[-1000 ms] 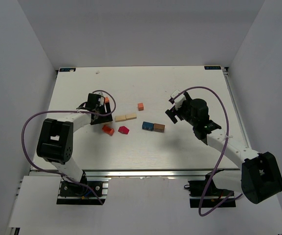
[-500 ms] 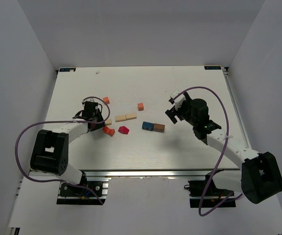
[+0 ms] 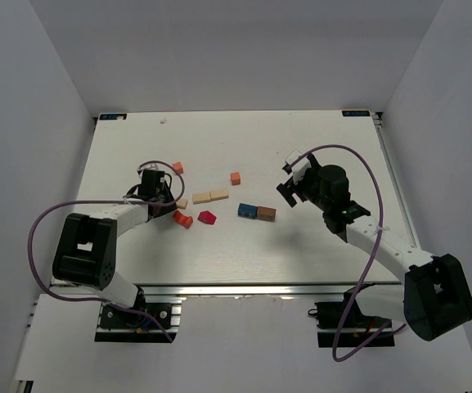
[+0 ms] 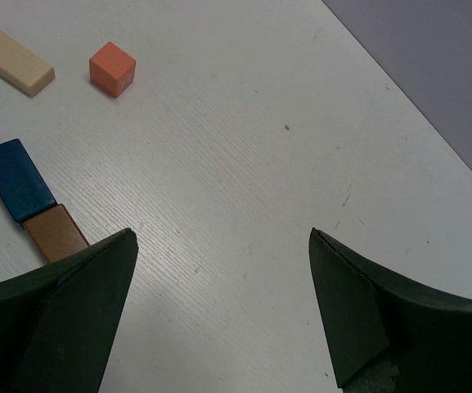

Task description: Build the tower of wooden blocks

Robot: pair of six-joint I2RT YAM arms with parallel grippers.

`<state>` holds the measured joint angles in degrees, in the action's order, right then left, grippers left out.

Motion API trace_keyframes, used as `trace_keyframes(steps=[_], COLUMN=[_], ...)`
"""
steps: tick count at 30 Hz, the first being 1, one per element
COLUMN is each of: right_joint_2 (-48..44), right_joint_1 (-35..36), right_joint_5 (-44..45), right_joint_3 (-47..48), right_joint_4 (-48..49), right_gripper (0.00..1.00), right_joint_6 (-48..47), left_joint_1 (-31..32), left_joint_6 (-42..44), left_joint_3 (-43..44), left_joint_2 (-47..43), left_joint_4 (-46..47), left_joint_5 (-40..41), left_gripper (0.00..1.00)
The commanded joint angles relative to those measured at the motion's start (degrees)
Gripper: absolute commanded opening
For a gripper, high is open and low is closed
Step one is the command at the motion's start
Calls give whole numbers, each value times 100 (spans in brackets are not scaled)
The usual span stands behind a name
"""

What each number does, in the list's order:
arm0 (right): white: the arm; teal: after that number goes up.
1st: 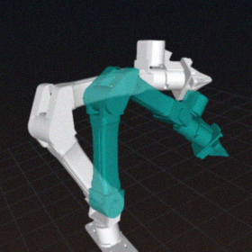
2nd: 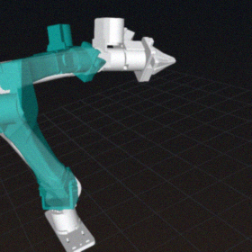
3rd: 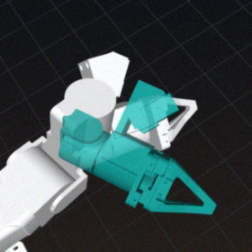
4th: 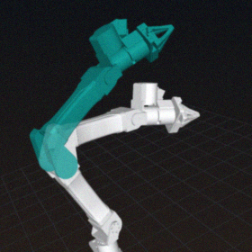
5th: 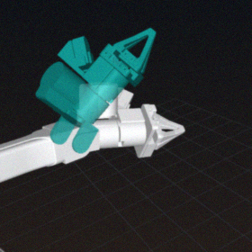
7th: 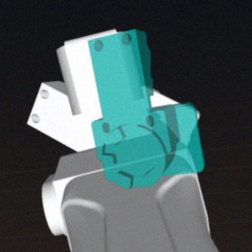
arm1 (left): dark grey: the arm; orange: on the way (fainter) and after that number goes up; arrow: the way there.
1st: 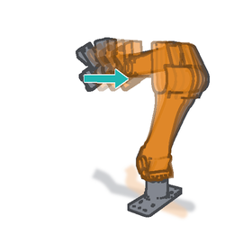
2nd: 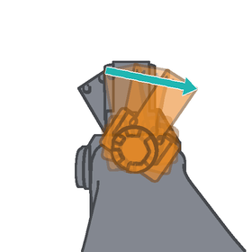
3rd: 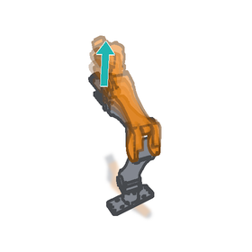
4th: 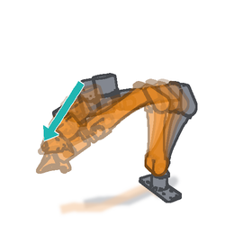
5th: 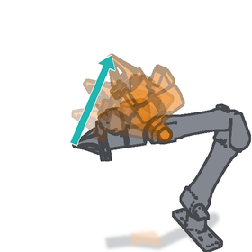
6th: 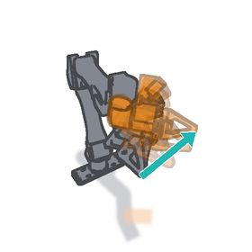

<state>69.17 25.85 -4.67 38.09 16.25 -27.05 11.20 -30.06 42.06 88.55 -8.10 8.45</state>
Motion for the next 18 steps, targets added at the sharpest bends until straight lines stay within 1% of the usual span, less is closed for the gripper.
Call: trace_keyframes(steps=[1, 9, 11, 18], right_joint_2=[-8, -26, -17, -17], right_joint_1=[-27, -27, -36, -27], right_joint_5=[-8, 53, 80, 115], right_joint_3=[94, 85, 85, 94], right_joint_4=[106, 133, 133, 142], right_gripper=[89, 89, 89, 89], right_joint_6=[50, 33, 42, 59], left_joint_1=[-22, -22, -13, -21], left_joint_6=[9, 185, 203, 185], left_joint_3=[83, -5, 4, -58], left_joint_2=[-92, 21, 100, 118], left_joint_4=[229, 449, 414, 537], left_joint_5=[-9, -660, -774, -836], left_gripper=[48, 49, 44, 40])
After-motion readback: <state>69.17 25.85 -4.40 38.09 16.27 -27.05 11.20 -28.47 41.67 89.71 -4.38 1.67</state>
